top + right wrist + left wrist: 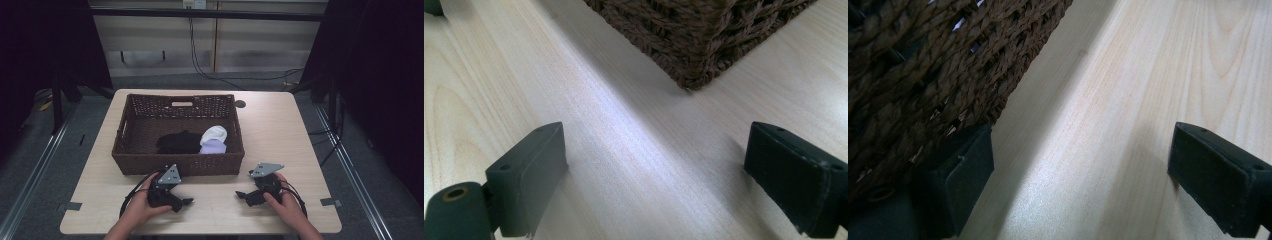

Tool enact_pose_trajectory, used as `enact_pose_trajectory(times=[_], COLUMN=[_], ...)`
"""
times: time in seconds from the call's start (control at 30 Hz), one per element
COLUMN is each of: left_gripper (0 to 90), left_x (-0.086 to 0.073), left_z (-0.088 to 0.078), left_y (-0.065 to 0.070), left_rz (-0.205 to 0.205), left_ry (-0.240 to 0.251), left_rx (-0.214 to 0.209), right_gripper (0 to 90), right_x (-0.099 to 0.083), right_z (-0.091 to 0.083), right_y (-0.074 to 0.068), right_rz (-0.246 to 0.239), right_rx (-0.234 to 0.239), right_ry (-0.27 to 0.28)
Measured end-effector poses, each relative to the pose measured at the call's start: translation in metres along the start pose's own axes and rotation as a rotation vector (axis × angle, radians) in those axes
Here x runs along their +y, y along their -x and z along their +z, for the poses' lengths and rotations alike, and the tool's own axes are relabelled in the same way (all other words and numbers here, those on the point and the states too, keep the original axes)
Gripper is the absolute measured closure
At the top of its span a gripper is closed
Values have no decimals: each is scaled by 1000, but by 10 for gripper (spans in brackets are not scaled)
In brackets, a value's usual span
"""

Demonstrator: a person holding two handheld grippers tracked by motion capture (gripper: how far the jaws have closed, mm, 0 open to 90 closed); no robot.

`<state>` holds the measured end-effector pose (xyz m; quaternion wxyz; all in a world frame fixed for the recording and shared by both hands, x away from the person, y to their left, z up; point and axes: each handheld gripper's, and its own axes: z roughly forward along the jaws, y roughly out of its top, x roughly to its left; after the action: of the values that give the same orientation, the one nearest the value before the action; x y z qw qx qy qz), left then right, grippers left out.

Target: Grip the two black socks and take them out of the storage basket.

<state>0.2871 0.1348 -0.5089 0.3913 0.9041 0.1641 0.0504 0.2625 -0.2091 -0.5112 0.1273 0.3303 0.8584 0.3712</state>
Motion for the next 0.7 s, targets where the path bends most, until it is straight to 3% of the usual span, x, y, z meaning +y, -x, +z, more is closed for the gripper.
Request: enact_pose_trajectory(times=[0.33,0.47,0.6,0.63,0.7], left_gripper=[103,124,157,157,157], left_x=[0,6,14,16,19], left_z=[0,-4,-8,-10,-15], left_y=[1,4,10,11,12], left_rz=[-2,-2,30,34,3], left_ry=[-3,-67,-143,-145,-139], left_rx=[2,3,3,-13,-22], right_gripper=[91,91,91,91,91], right_x=[0,0,0,0,0], right_z=[-1,-1,-1,0,-1], right_y=[-1,-1,-1,-1,-1], right_rz=[6,6,6,6,6], right_rx=[-1,-2,0,-1,-1], right_ry=[-3,-3,-2,-1,-2])
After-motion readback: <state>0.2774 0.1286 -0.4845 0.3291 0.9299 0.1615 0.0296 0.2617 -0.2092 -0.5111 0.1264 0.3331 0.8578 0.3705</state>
